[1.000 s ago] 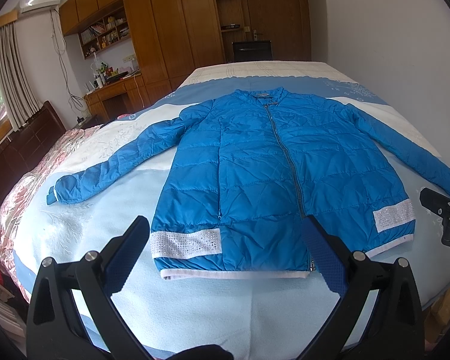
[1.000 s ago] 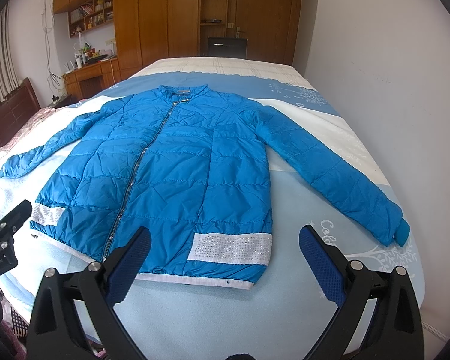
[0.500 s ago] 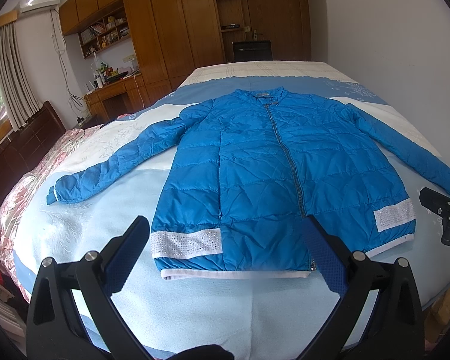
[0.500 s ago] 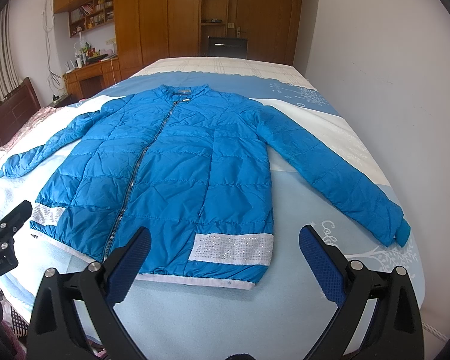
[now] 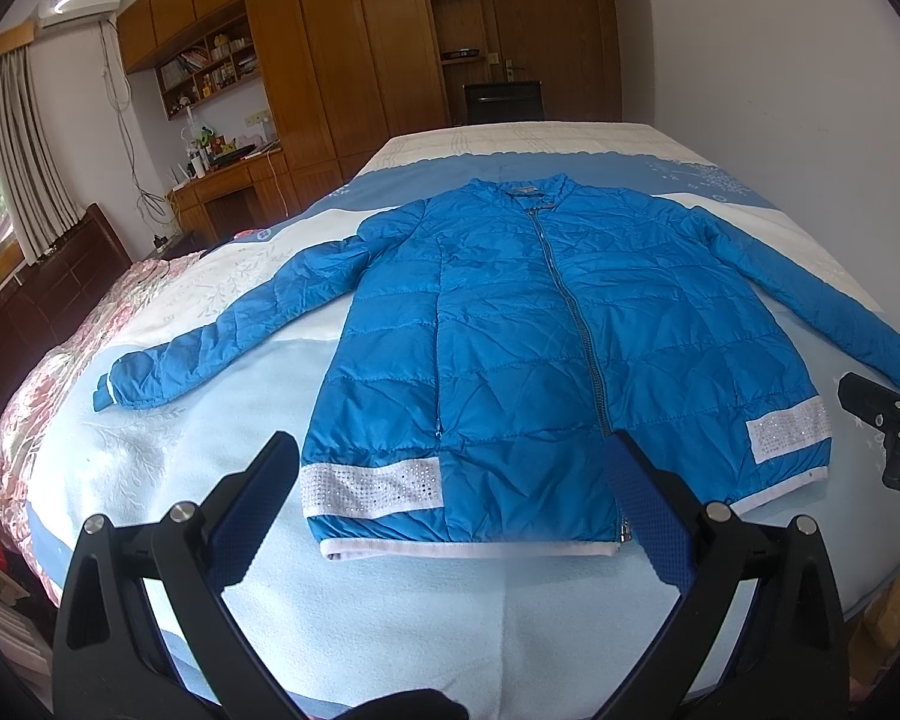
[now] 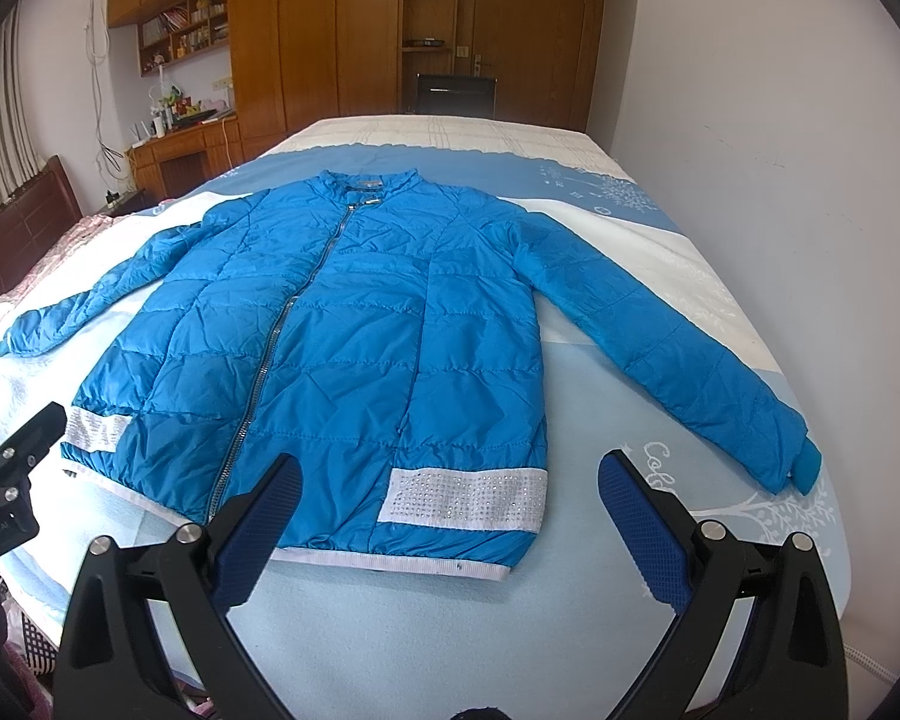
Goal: Fold large clothes
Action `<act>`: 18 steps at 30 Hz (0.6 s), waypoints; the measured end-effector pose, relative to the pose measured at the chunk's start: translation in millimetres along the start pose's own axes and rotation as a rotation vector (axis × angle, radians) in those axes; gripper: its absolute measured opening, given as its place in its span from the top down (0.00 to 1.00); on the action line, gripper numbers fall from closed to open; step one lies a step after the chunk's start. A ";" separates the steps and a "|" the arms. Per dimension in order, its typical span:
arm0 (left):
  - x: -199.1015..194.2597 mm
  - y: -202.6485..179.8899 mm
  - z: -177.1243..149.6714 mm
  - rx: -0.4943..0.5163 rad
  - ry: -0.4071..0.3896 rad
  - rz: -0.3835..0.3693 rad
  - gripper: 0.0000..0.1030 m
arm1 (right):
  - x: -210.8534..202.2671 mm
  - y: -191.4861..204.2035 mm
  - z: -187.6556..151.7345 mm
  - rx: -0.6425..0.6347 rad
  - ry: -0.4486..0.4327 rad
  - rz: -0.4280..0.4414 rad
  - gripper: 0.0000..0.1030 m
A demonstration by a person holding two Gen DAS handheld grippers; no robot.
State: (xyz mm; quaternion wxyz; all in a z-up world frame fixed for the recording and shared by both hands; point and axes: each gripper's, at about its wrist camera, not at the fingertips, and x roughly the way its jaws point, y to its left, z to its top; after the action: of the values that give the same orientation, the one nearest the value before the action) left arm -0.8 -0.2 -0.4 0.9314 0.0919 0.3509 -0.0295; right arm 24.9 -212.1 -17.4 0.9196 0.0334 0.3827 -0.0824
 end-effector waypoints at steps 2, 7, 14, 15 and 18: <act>0.0 0.0 0.0 0.000 0.000 0.000 0.03 | 0.5 -2.0 1.6 0.000 -0.001 0.000 0.04; -1.2 1.9 1.0 0.002 0.001 0.002 0.03 | 0.8 -0.2 0.3 -0.002 -0.001 0.002 0.04; -1.9 3.3 1.6 0.007 -0.001 0.002 0.03 | 0.2 0.3 -0.8 -0.001 -0.002 0.000 0.04; -1.6 3.5 1.7 0.007 -0.001 0.002 0.03 | 0.1 0.0 -1.1 0.000 -0.002 0.000 0.04; 0.7 -1.0 4.4 0.013 -0.002 0.003 0.03 | 1.8 0.6 3.1 0.002 -0.005 -0.001 0.04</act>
State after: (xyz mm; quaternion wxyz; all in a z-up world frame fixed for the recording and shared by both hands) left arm 2.5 -2.0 2.2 0.9311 0.0985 0.3498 -0.0305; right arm 28.4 -212.1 -16.5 0.9204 0.0340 0.3805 -0.0833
